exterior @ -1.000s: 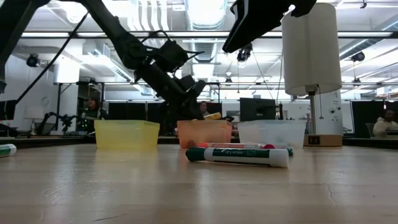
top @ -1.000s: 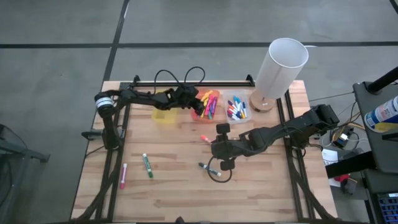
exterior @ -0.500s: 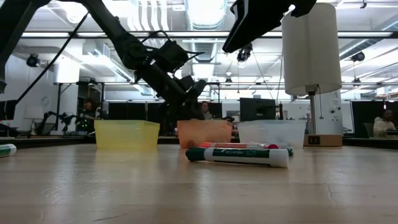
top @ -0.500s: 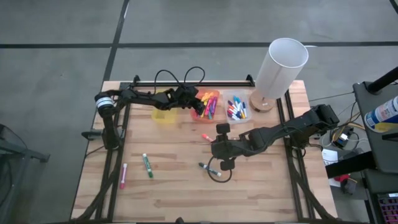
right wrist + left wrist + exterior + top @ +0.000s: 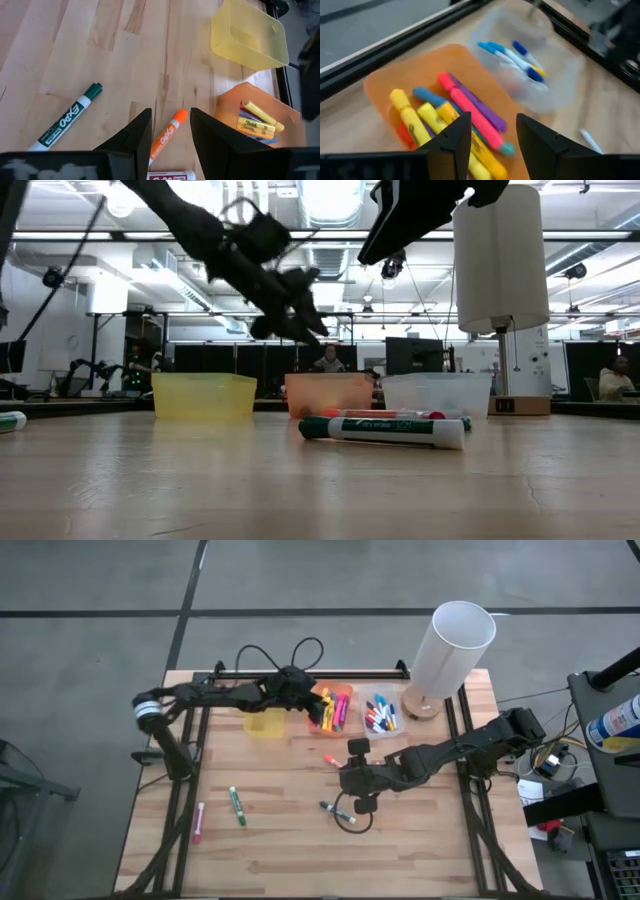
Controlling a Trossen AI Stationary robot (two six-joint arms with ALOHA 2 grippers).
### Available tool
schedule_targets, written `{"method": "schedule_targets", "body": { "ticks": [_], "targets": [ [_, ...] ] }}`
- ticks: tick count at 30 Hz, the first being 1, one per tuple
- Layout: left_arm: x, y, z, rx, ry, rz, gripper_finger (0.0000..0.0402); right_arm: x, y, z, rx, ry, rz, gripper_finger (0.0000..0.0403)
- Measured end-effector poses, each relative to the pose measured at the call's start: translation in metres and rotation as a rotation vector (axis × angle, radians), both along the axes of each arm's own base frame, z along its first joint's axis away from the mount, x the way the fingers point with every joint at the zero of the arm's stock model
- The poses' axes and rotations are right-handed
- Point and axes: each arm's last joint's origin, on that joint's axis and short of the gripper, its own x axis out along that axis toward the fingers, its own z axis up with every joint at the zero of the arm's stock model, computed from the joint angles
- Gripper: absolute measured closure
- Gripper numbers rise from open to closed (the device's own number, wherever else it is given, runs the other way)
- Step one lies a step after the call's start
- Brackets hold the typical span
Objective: Pick & Place Markers
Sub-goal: Put the orange expo dry erase marker into the yellow bin
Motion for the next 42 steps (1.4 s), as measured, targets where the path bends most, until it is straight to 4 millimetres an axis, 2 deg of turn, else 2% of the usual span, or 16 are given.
{"method": "schedule_targets", "body": {
  "ticks": [7,14,19,26,34,42],
  "targets": [
    [-0.048,-0.040,0.047,-0.005,0.074,-0.101,0.0253,0.000,0.000,0.000,0.000,0.000,0.000,0.0275],
    [-0.093,-0.080,0.068,0.027,-0.080,-0.147,0.0253,0.000,0.000,0.000,0.000,0.000,0.000,0.0275],
    [-0.112,-0.093,0.063,0.061,-0.227,-0.160,0.0253,0.000,0.000,0.000,0.000,0.000,0.000,0.0275],
    [-0.127,-0.104,0.046,0.077,-0.394,-0.174,0.0253,0.000,0.000,0.000,0.000,0.000,0.000,0.0275],
    [-0.131,-0.121,0.038,0.103,-0.592,-0.297,0.0253,0.000,0.000,0.000,0.000,0.000,0.000,0.0275],
    [-0.129,-0.133,0.037,0.139,-0.592,-0.364,0.0253,0.000,0.000,0.000,0.000,0.000,0.000,0.0275]
  ]
}}
